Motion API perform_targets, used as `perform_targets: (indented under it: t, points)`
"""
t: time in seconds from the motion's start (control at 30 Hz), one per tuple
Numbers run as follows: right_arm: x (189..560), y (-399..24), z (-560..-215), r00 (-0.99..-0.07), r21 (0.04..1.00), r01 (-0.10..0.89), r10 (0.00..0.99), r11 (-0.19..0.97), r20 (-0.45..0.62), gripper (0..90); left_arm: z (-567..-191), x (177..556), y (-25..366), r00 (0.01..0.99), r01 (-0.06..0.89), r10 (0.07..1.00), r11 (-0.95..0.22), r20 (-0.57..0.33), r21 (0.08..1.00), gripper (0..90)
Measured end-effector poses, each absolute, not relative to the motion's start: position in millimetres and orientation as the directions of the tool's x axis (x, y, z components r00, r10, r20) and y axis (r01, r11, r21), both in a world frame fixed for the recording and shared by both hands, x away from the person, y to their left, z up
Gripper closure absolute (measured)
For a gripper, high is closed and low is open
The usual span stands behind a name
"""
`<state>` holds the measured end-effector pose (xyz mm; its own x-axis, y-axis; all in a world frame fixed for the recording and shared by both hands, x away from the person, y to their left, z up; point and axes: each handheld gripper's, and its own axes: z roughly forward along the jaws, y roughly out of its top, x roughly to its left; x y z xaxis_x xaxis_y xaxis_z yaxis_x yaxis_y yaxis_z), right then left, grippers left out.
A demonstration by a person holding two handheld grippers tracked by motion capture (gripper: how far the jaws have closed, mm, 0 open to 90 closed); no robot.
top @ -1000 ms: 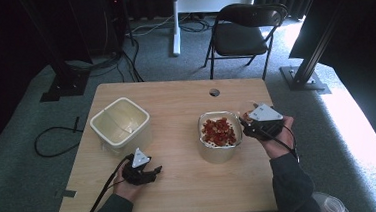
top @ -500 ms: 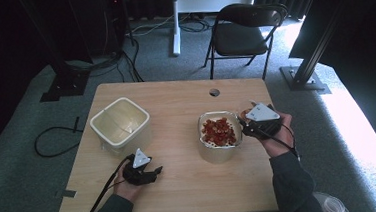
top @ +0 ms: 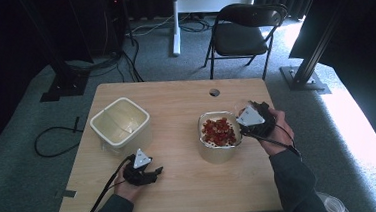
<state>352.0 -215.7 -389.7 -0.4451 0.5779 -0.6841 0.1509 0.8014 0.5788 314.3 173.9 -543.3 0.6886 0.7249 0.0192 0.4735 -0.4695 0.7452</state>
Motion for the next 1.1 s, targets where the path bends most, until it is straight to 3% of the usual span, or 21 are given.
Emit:
perform_targets:
  t: [0.33, 0.57, 0.67, 0.7, 0.77, 1.1]
  points:
    - [355.1, -197.3, -389.3, -0.388, 0.368, 0.127, 0.388, 0.921, -0.836, 33.9, -543.0, 314.4, 174.2, 0.689, 0.471, 0.724, -0.470, 0.021, 0.746, 41.1]
    - [356.2, -182.7, -399.4, -0.355, 0.146, 0.098, 0.172, 0.984, -0.919, 33.6, -543.3, 314.5, 174.0, 0.689, 0.473, 0.725, -0.470, 0.020, 0.745, 41.1]
    - [355.6, -178.9, -402.0, -0.344, 0.079, 0.087, 0.104, 0.993, -0.933, 33.5, -543.1, 314.6, 174.2, 0.689, 0.473, 0.724, -0.470, 0.019, 0.745, 41.2]
    - [354.7, -174.9, -404.8, -0.316, 0.001, 0.076, 0.025, 0.997, -0.948, 33.4, -543.1, 314.6, 174.2, 0.689, 0.474, 0.724, -0.470, 0.018, 0.745, 41.2]
    - [354.0, -172.3, -405.3, -0.296, -0.048, 0.069, -0.025, 0.996, -0.955, 33.4, -542.9, 314.5, 174.2, 0.690, 0.473, 0.723, -0.470, 0.019, 0.745, 41.1]
    - [347.8, -166.0, -410.2, -0.179, -0.239, 0.074, -0.223, 0.968, -0.958, 33.4, -542.9, 314.4, 174.2, 0.690, 0.471, 0.724, -0.469, 0.019, 0.747, 41.2]
